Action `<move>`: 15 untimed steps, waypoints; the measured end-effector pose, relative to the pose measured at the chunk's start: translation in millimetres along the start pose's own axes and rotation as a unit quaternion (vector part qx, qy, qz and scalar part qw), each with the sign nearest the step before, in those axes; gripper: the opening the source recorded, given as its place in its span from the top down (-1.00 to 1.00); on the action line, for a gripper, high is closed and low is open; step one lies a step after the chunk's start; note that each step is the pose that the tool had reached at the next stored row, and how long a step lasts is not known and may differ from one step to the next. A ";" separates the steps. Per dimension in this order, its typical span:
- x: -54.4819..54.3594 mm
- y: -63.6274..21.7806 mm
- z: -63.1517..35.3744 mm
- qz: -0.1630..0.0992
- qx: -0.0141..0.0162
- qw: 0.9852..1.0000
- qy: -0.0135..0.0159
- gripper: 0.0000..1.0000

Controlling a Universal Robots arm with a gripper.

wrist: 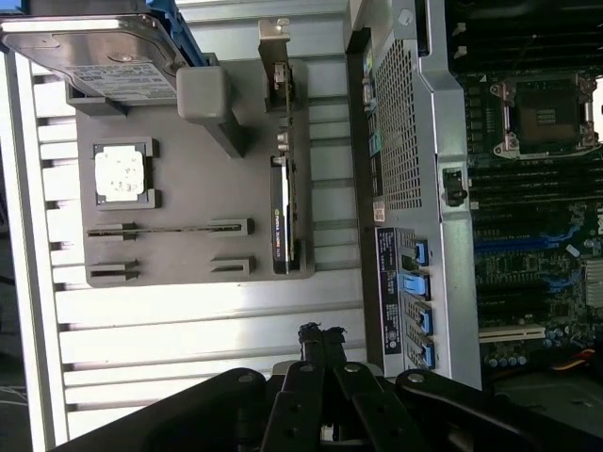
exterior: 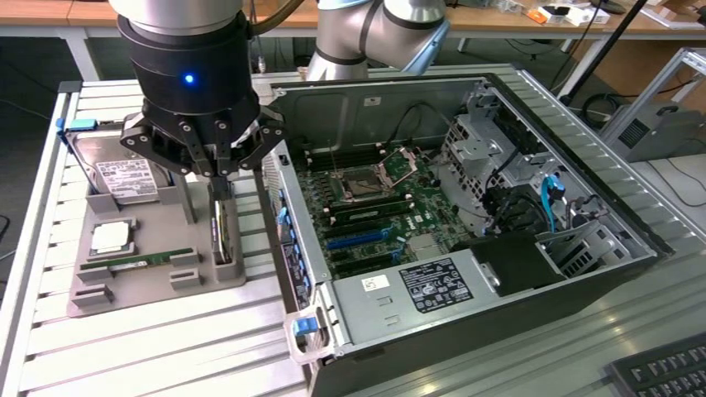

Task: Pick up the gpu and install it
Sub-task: 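Pick up the gpu and move the gpu toward the slot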

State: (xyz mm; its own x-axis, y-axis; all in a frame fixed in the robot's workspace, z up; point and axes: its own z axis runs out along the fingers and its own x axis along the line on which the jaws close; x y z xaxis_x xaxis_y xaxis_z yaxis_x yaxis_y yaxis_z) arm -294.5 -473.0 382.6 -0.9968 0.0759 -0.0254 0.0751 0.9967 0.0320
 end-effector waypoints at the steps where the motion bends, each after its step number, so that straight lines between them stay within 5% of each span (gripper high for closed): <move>1: 0.0 0.0 0.0 0.000 0.000 1.000 0.000 0.79; 6: 0.0 0.0 0.0 0.000 0.000 1.000 0.000 0.77; 9: 0.0 0.0 0.0 0.000 0.000 1.000 0.000 0.40; 15: 0.0 0.0 0.0 0.000 0.000 1.000 0.000 0.15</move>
State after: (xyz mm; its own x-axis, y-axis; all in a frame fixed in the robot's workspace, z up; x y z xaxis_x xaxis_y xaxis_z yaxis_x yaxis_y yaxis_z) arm -294.5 -473.0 382.6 -0.9968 0.0759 -0.0254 0.0751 0.9967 0.0321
